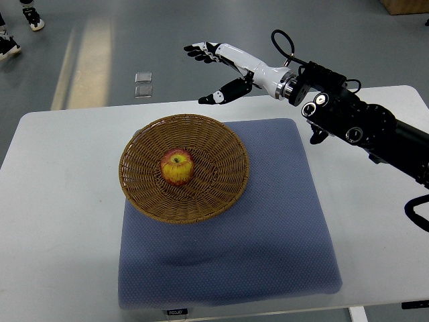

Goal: Place red apple in basket with right hand

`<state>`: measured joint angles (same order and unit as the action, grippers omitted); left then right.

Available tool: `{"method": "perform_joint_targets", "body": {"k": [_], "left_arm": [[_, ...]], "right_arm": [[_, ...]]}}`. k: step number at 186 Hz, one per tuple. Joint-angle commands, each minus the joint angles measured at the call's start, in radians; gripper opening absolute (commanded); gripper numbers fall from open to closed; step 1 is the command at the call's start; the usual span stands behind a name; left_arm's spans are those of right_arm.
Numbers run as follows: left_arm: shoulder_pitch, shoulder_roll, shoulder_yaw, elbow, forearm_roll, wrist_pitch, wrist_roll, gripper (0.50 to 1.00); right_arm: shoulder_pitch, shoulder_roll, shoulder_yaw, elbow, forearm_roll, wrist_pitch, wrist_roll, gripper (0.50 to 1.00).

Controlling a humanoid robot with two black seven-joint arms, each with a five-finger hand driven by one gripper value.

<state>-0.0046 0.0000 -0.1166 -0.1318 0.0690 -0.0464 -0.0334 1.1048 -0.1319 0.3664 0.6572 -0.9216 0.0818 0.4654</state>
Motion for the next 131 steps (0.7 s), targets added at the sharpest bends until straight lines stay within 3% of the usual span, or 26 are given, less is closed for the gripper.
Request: {"method": "perform_joint_targets", "body": {"k": [1, 51, 52, 87, 119, 131], "left_arm": [[0.0, 0.0, 0.0, 0.0, 0.0, 0.0, 0.001, 1.0], [0.0, 0.0, 0.0, 0.0, 0.0, -0.001, 0.0, 1.0], [0.0, 0.0, 0.0, 0.0, 0.0, 0.0, 0.0, 1.0], [0.0, 0.0, 0.0, 0.0, 0.0, 0.0, 0.0, 1.0], [0.0, 0.0, 0.0, 0.0, 0.0, 0.0, 0.0, 1.0], [0.0, 0.0, 0.0, 0.0, 0.0, -0.001, 0.0, 1.0]], "right_arm": [[-0.013, 0.0, 0.014, -0.024, 0.063, -0.002, 0.001, 0.913], [-0.057, 0.005, 0.118, -0.064, 0.305, 0.001, -0.01, 0.913], [-0.06, 0.009, 0.132, -0.077, 0.393, -0.001, -0.01, 0.913], [-0.106, 0.017, 0.155, -0.087, 0.739, -0.017, -0.034, 0.913], [-0.132, 0.017, 0.18, -0.087, 0.888, -0.024, -0.042, 0.913], [-0.14, 0.017, 0.181, -0.087, 0.909, -0.019, -0.073, 0.913]]}}
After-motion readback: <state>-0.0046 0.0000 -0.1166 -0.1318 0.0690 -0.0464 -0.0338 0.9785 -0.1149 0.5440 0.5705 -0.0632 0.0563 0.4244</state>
